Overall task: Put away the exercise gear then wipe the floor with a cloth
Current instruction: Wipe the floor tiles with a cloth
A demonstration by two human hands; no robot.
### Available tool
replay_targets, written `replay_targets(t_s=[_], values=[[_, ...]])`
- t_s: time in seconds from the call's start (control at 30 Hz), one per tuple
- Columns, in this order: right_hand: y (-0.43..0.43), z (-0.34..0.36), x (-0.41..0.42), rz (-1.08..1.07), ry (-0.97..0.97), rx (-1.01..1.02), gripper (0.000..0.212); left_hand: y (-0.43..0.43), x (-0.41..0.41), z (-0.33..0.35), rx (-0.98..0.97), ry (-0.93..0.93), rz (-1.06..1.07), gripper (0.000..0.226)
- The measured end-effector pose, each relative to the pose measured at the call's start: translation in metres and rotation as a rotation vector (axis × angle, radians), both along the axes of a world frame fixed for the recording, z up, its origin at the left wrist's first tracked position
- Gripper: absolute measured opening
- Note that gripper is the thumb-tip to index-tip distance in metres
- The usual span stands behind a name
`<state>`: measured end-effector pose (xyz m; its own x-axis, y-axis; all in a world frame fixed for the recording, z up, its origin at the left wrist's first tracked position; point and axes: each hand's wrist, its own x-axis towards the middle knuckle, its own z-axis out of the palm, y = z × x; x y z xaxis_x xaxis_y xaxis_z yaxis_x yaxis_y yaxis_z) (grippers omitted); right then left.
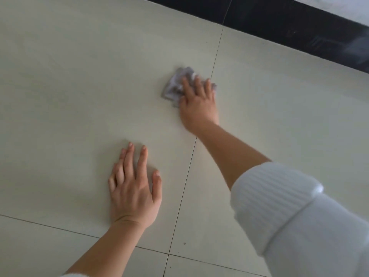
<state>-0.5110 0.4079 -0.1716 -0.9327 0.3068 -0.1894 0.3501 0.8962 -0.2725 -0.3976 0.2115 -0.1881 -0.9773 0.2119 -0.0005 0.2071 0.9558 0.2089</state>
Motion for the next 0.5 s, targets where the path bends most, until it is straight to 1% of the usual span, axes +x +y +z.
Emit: replay_targets(t_s=[0.07, 0.17, 0.2, 0.23, 0.27, 0.3, 0.37, 0.43, 0.5], values=[[-0.011, 0.002, 0.016, 0.159, 0.000, -0.010, 0.051, 0.000, 0.000, 0.000, 0.002, 0.000, 0.000, 0.060], [0.008, 0.008, 0.046, 0.415, 0.008, 0.001, 0.047, 0.000, 0.001, -0.001, 0.007, -0.005, 0.002, 0.060], [0.022, 0.009, 0.058, 0.456, 0.010, 0.005, 0.046, 0.000, 0.000, -0.001, 0.013, -0.007, 0.002, 0.060], [0.038, 0.008, 0.071, 0.444, 0.009, 0.006, 0.046, -0.001, 0.000, -0.001, 0.020, -0.008, 0.002, 0.061], [0.056, 0.008, 0.085, 0.375, 0.009, 0.010, 0.046, -0.001, 0.001, -0.001, 0.028, -0.008, 0.002, 0.061], [0.074, 0.007, 0.101, 0.259, 0.009, 0.016, 0.047, 0.000, 0.001, -0.002, 0.037, -0.009, 0.001, 0.061], [0.102, 0.007, 0.138, -0.042, -0.003, 0.028, 0.048, 0.000, 0.001, -0.002, 0.050, -0.014, -0.004, 0.061], [0.113, 0.009, 0.179, -0.316, -0.045, 0.029, 0.049, 0.001, 0.001, -0.002, 0.051, -0.021, -0.011, 0.061], [0.102, 0.015, 0.218, -0.484, -0.097, 0.014, 0.049, 0.002, 0.001, -0.002, 0.060, -0.032, -0.013, 0.061]])
